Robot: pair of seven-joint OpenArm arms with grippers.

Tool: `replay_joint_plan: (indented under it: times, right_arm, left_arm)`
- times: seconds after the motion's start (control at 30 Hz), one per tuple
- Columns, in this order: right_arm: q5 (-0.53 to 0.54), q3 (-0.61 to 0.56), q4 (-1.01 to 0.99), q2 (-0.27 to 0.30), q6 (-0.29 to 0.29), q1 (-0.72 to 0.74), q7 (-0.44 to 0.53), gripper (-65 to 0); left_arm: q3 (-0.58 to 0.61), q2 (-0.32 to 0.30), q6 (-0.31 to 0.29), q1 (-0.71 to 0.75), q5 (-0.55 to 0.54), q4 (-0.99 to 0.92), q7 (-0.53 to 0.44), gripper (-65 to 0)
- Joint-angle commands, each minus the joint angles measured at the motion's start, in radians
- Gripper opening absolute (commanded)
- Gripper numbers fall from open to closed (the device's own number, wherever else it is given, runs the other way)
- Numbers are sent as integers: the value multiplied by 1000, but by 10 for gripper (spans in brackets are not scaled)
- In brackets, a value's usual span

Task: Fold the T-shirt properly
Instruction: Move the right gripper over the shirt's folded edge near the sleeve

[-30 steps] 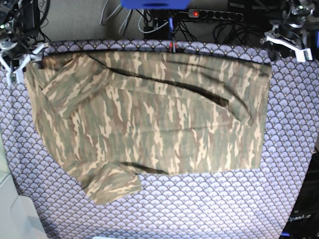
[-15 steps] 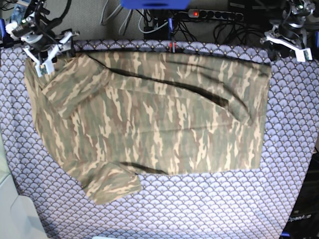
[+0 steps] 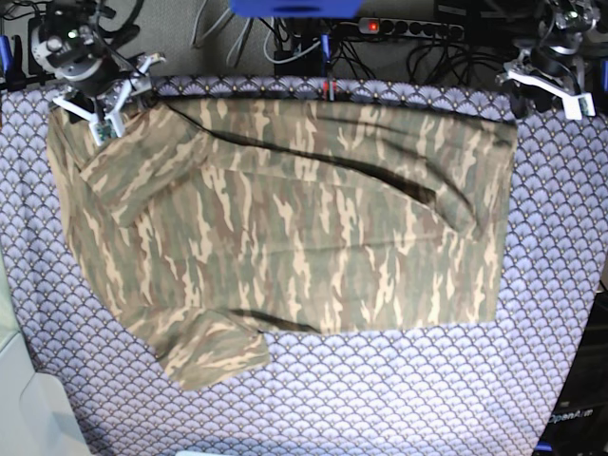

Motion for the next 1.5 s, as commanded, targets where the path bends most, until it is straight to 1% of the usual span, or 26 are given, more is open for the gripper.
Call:
replay_joint_plan:
  times: [0.0, 0.07, 0.13, 0.23, 0.37, 0.87, 1.0, 1.2, 1.47]
  right_arm:
    - [-18, -5, 19, -12, 1, -5, 30, -263]
    - [-87, -5, 19, -35, 1, -5, 67, -263]
    - [-125, -5, 19, -64, 1, -5, 110, -263]
    - [-186, -5, 19, -91, 1, -5, 147, -263]
    - [-229, -5, 19, -125, 1, -6, 185, -263]
    - [-226, -8, 29, -124, 1, -33, 216, -263]
    - [-228, -58, 48, -119, 1, -51, 217, -263]
    - [-229, -91, 48, -119, 1, -49, 217, -263]
    - [-229, -92, 40, -119, 1, -37, 216, -265]
  left_arm:
    - [-5, -13, -4, 6, -15, 12, -19, -362]
    - [-5, -13, -4, 6, -15, 12, -19, -362]
    - [-5, -14, -4, 6, -15, 12, -19, -362]
    - [-4, -13, -2, 4, -15, 12, -19, -362]
    - [-4, -11, -2, 4, -15, 12, -19, -362]
    - [-1, -11, 1, -16, -13, 12, -19, -362]
    - [-1, -11, 1, -17, -13, 12, -19, -362]
    - [-1, -11, 1, -17, -13, 12, -19, -362]
    - [-2, -13, 1, -17, -13, 12, -19, -362]
